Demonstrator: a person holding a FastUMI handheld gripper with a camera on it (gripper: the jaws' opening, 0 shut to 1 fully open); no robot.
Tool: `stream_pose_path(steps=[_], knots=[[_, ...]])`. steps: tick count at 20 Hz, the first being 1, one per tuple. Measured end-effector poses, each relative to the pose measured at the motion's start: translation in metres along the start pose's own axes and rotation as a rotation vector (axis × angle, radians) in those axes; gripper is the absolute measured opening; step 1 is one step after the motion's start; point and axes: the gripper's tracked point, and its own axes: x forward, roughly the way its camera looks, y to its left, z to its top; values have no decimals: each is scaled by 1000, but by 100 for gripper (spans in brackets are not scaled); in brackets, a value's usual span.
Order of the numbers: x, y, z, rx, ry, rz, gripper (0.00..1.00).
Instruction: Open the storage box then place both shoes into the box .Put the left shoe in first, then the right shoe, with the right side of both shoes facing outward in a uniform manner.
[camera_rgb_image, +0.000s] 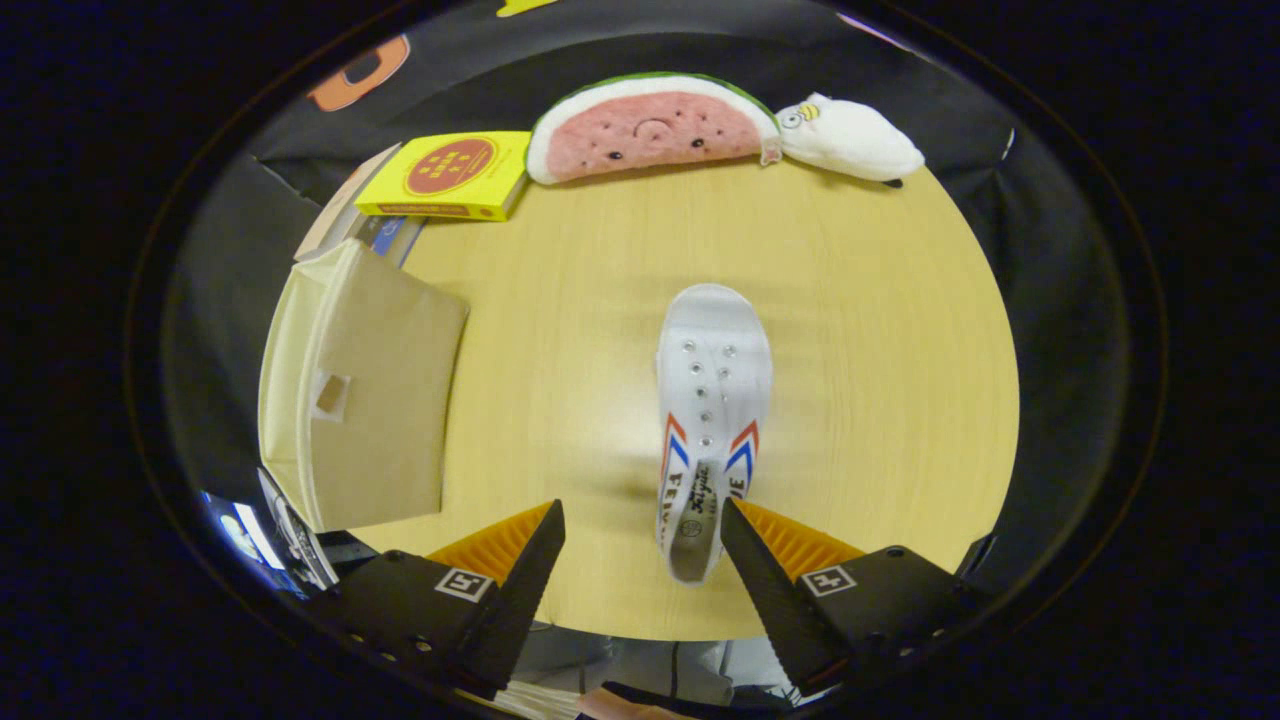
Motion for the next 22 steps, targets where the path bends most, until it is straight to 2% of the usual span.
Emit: stream_pose_path(steps=[4,7,10,11,14,15,16,18,22], knots=[[23,-45,-3,-4,0,-88,96],[39,-59,-6,-33,9,-99,95],[53,-80,0,-73,-18,-196,95],[58,-74,2,-58,-28,-178,95],[74,-58,6,-19,-20,-99,50],[75,-59,5,-9,-18,-103,35],[75,-63,9,-6,-31,-113,24],[77,-60,8,22,-30,-79,2],[73,-61,3,38,-6,52,0]])
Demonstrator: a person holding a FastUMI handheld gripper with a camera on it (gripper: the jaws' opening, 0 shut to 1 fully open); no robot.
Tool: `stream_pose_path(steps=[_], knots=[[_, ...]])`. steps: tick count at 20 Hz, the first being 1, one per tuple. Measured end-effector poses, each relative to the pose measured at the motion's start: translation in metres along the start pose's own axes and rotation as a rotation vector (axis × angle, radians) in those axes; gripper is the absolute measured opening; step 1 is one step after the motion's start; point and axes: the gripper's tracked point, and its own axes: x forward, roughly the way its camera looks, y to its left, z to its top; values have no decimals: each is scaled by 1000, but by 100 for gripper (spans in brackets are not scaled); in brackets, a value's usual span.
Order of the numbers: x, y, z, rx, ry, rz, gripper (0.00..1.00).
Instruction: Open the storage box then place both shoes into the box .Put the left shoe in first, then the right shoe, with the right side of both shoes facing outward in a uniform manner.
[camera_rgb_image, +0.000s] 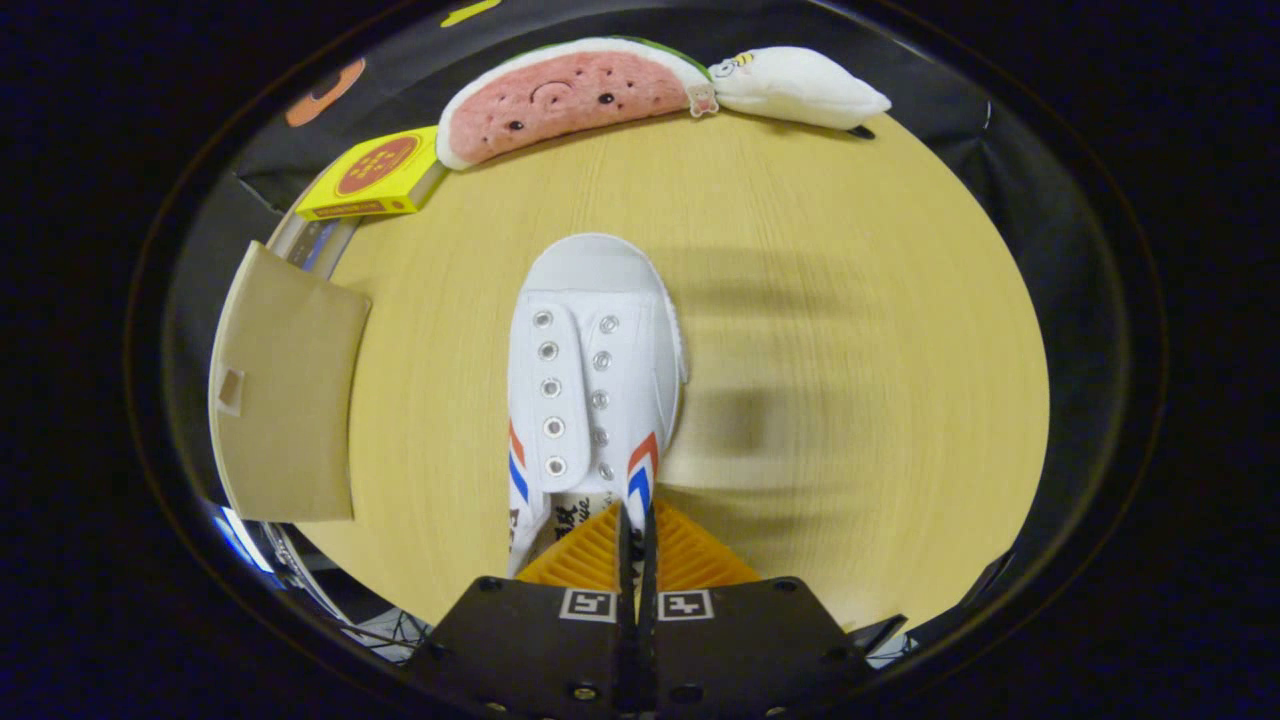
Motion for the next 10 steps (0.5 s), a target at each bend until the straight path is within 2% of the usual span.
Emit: stream_pose_path(steps=[7,10], knots=[[-35,14,-15,133,18,142,0],[-56,27,-17,115,-30,159,0]])
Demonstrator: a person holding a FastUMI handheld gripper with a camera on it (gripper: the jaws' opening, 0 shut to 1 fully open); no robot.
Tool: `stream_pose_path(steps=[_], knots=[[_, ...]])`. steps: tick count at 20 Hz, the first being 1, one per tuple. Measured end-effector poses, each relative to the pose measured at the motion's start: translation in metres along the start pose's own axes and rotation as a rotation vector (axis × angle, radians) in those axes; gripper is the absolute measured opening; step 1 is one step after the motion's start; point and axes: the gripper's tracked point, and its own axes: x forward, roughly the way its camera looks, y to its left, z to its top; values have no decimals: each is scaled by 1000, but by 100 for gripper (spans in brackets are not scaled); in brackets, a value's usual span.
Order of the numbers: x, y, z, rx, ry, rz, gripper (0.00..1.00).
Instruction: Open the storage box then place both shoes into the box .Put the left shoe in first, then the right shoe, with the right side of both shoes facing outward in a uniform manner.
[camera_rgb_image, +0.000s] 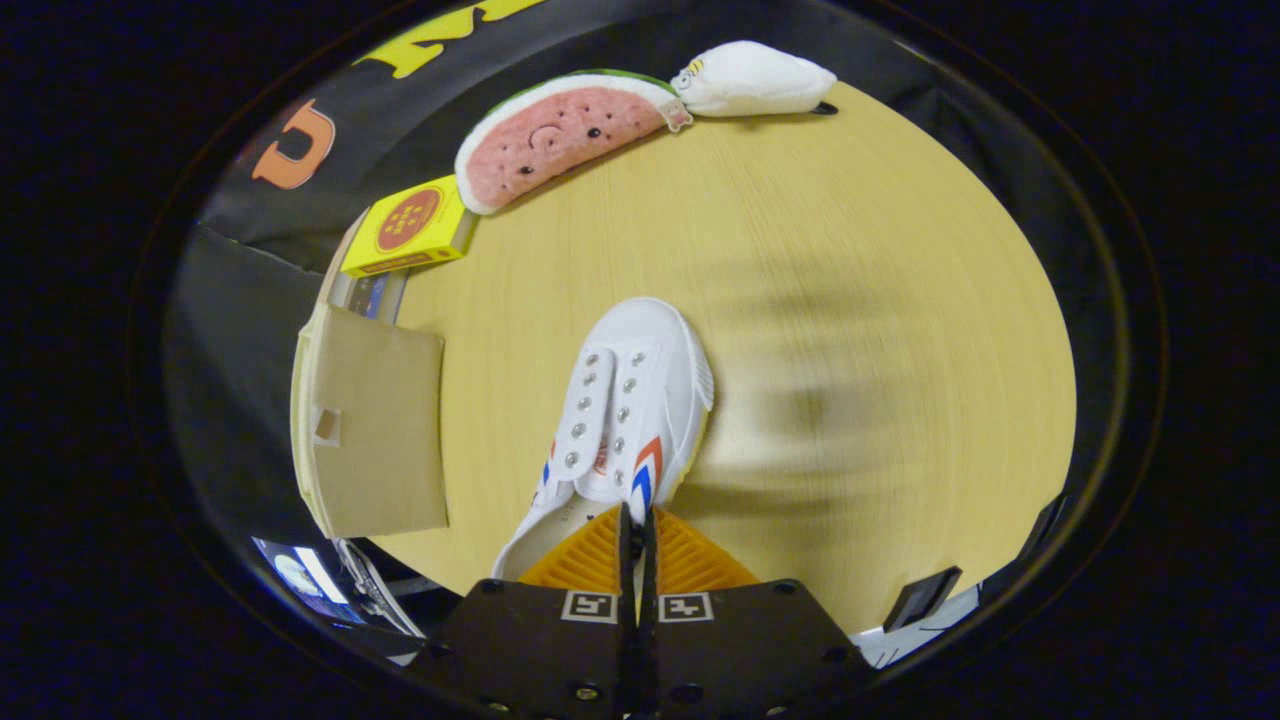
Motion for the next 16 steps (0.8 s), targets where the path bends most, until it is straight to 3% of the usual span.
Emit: stream_pose_path(steps=[3,8,12,16], knots=[[-7,17,-5,1,-11,7,0],[-26,63,-8,68,-23,120,0],[-24,77,-5,71,-37,105,0],[-47,108,1,98,-66,183,0]])
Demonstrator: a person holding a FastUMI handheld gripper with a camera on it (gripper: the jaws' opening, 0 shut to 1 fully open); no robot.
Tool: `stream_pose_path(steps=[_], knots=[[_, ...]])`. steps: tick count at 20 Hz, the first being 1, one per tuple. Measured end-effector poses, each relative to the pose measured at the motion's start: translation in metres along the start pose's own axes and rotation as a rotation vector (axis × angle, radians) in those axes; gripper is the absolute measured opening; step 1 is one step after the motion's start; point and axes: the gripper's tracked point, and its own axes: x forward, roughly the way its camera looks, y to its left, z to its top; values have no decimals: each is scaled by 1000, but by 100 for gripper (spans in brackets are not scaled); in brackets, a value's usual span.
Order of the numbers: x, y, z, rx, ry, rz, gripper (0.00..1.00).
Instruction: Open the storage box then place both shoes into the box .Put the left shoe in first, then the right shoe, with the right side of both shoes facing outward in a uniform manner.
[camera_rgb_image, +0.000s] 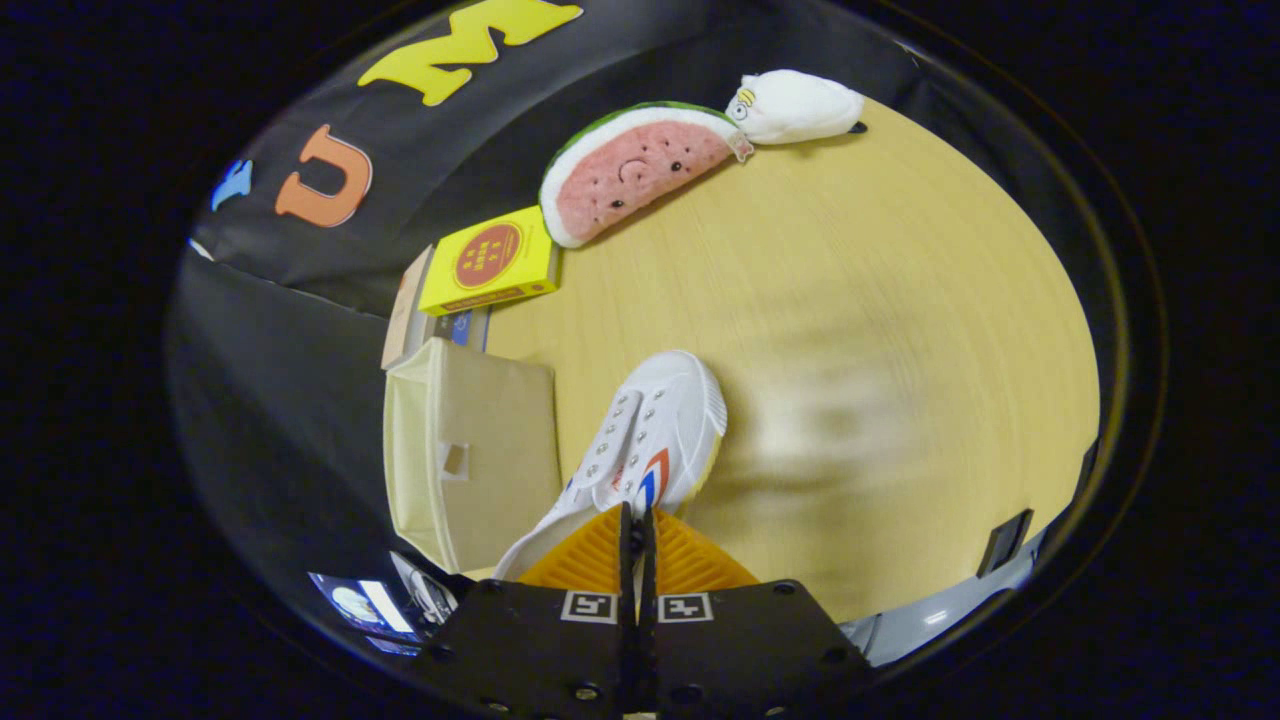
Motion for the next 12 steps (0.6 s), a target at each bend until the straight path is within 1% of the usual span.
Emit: stream_pose_path(steps=[2,5,6,7,8,9,10,12], knots=[[-19,27,5,-2,-28,57,0],[-46,74,9,-54,-67,123,0],[-62,98,12,-56,-83,179,0],[-68,133,11,-54,-89,276,0],[-80,150,12,-67,-99,286,0],[-82,158,18,-97,-121,259,0],[-83,172,18,-140,-130,253,0],[-76,188,14,-183,-137,207,0]])
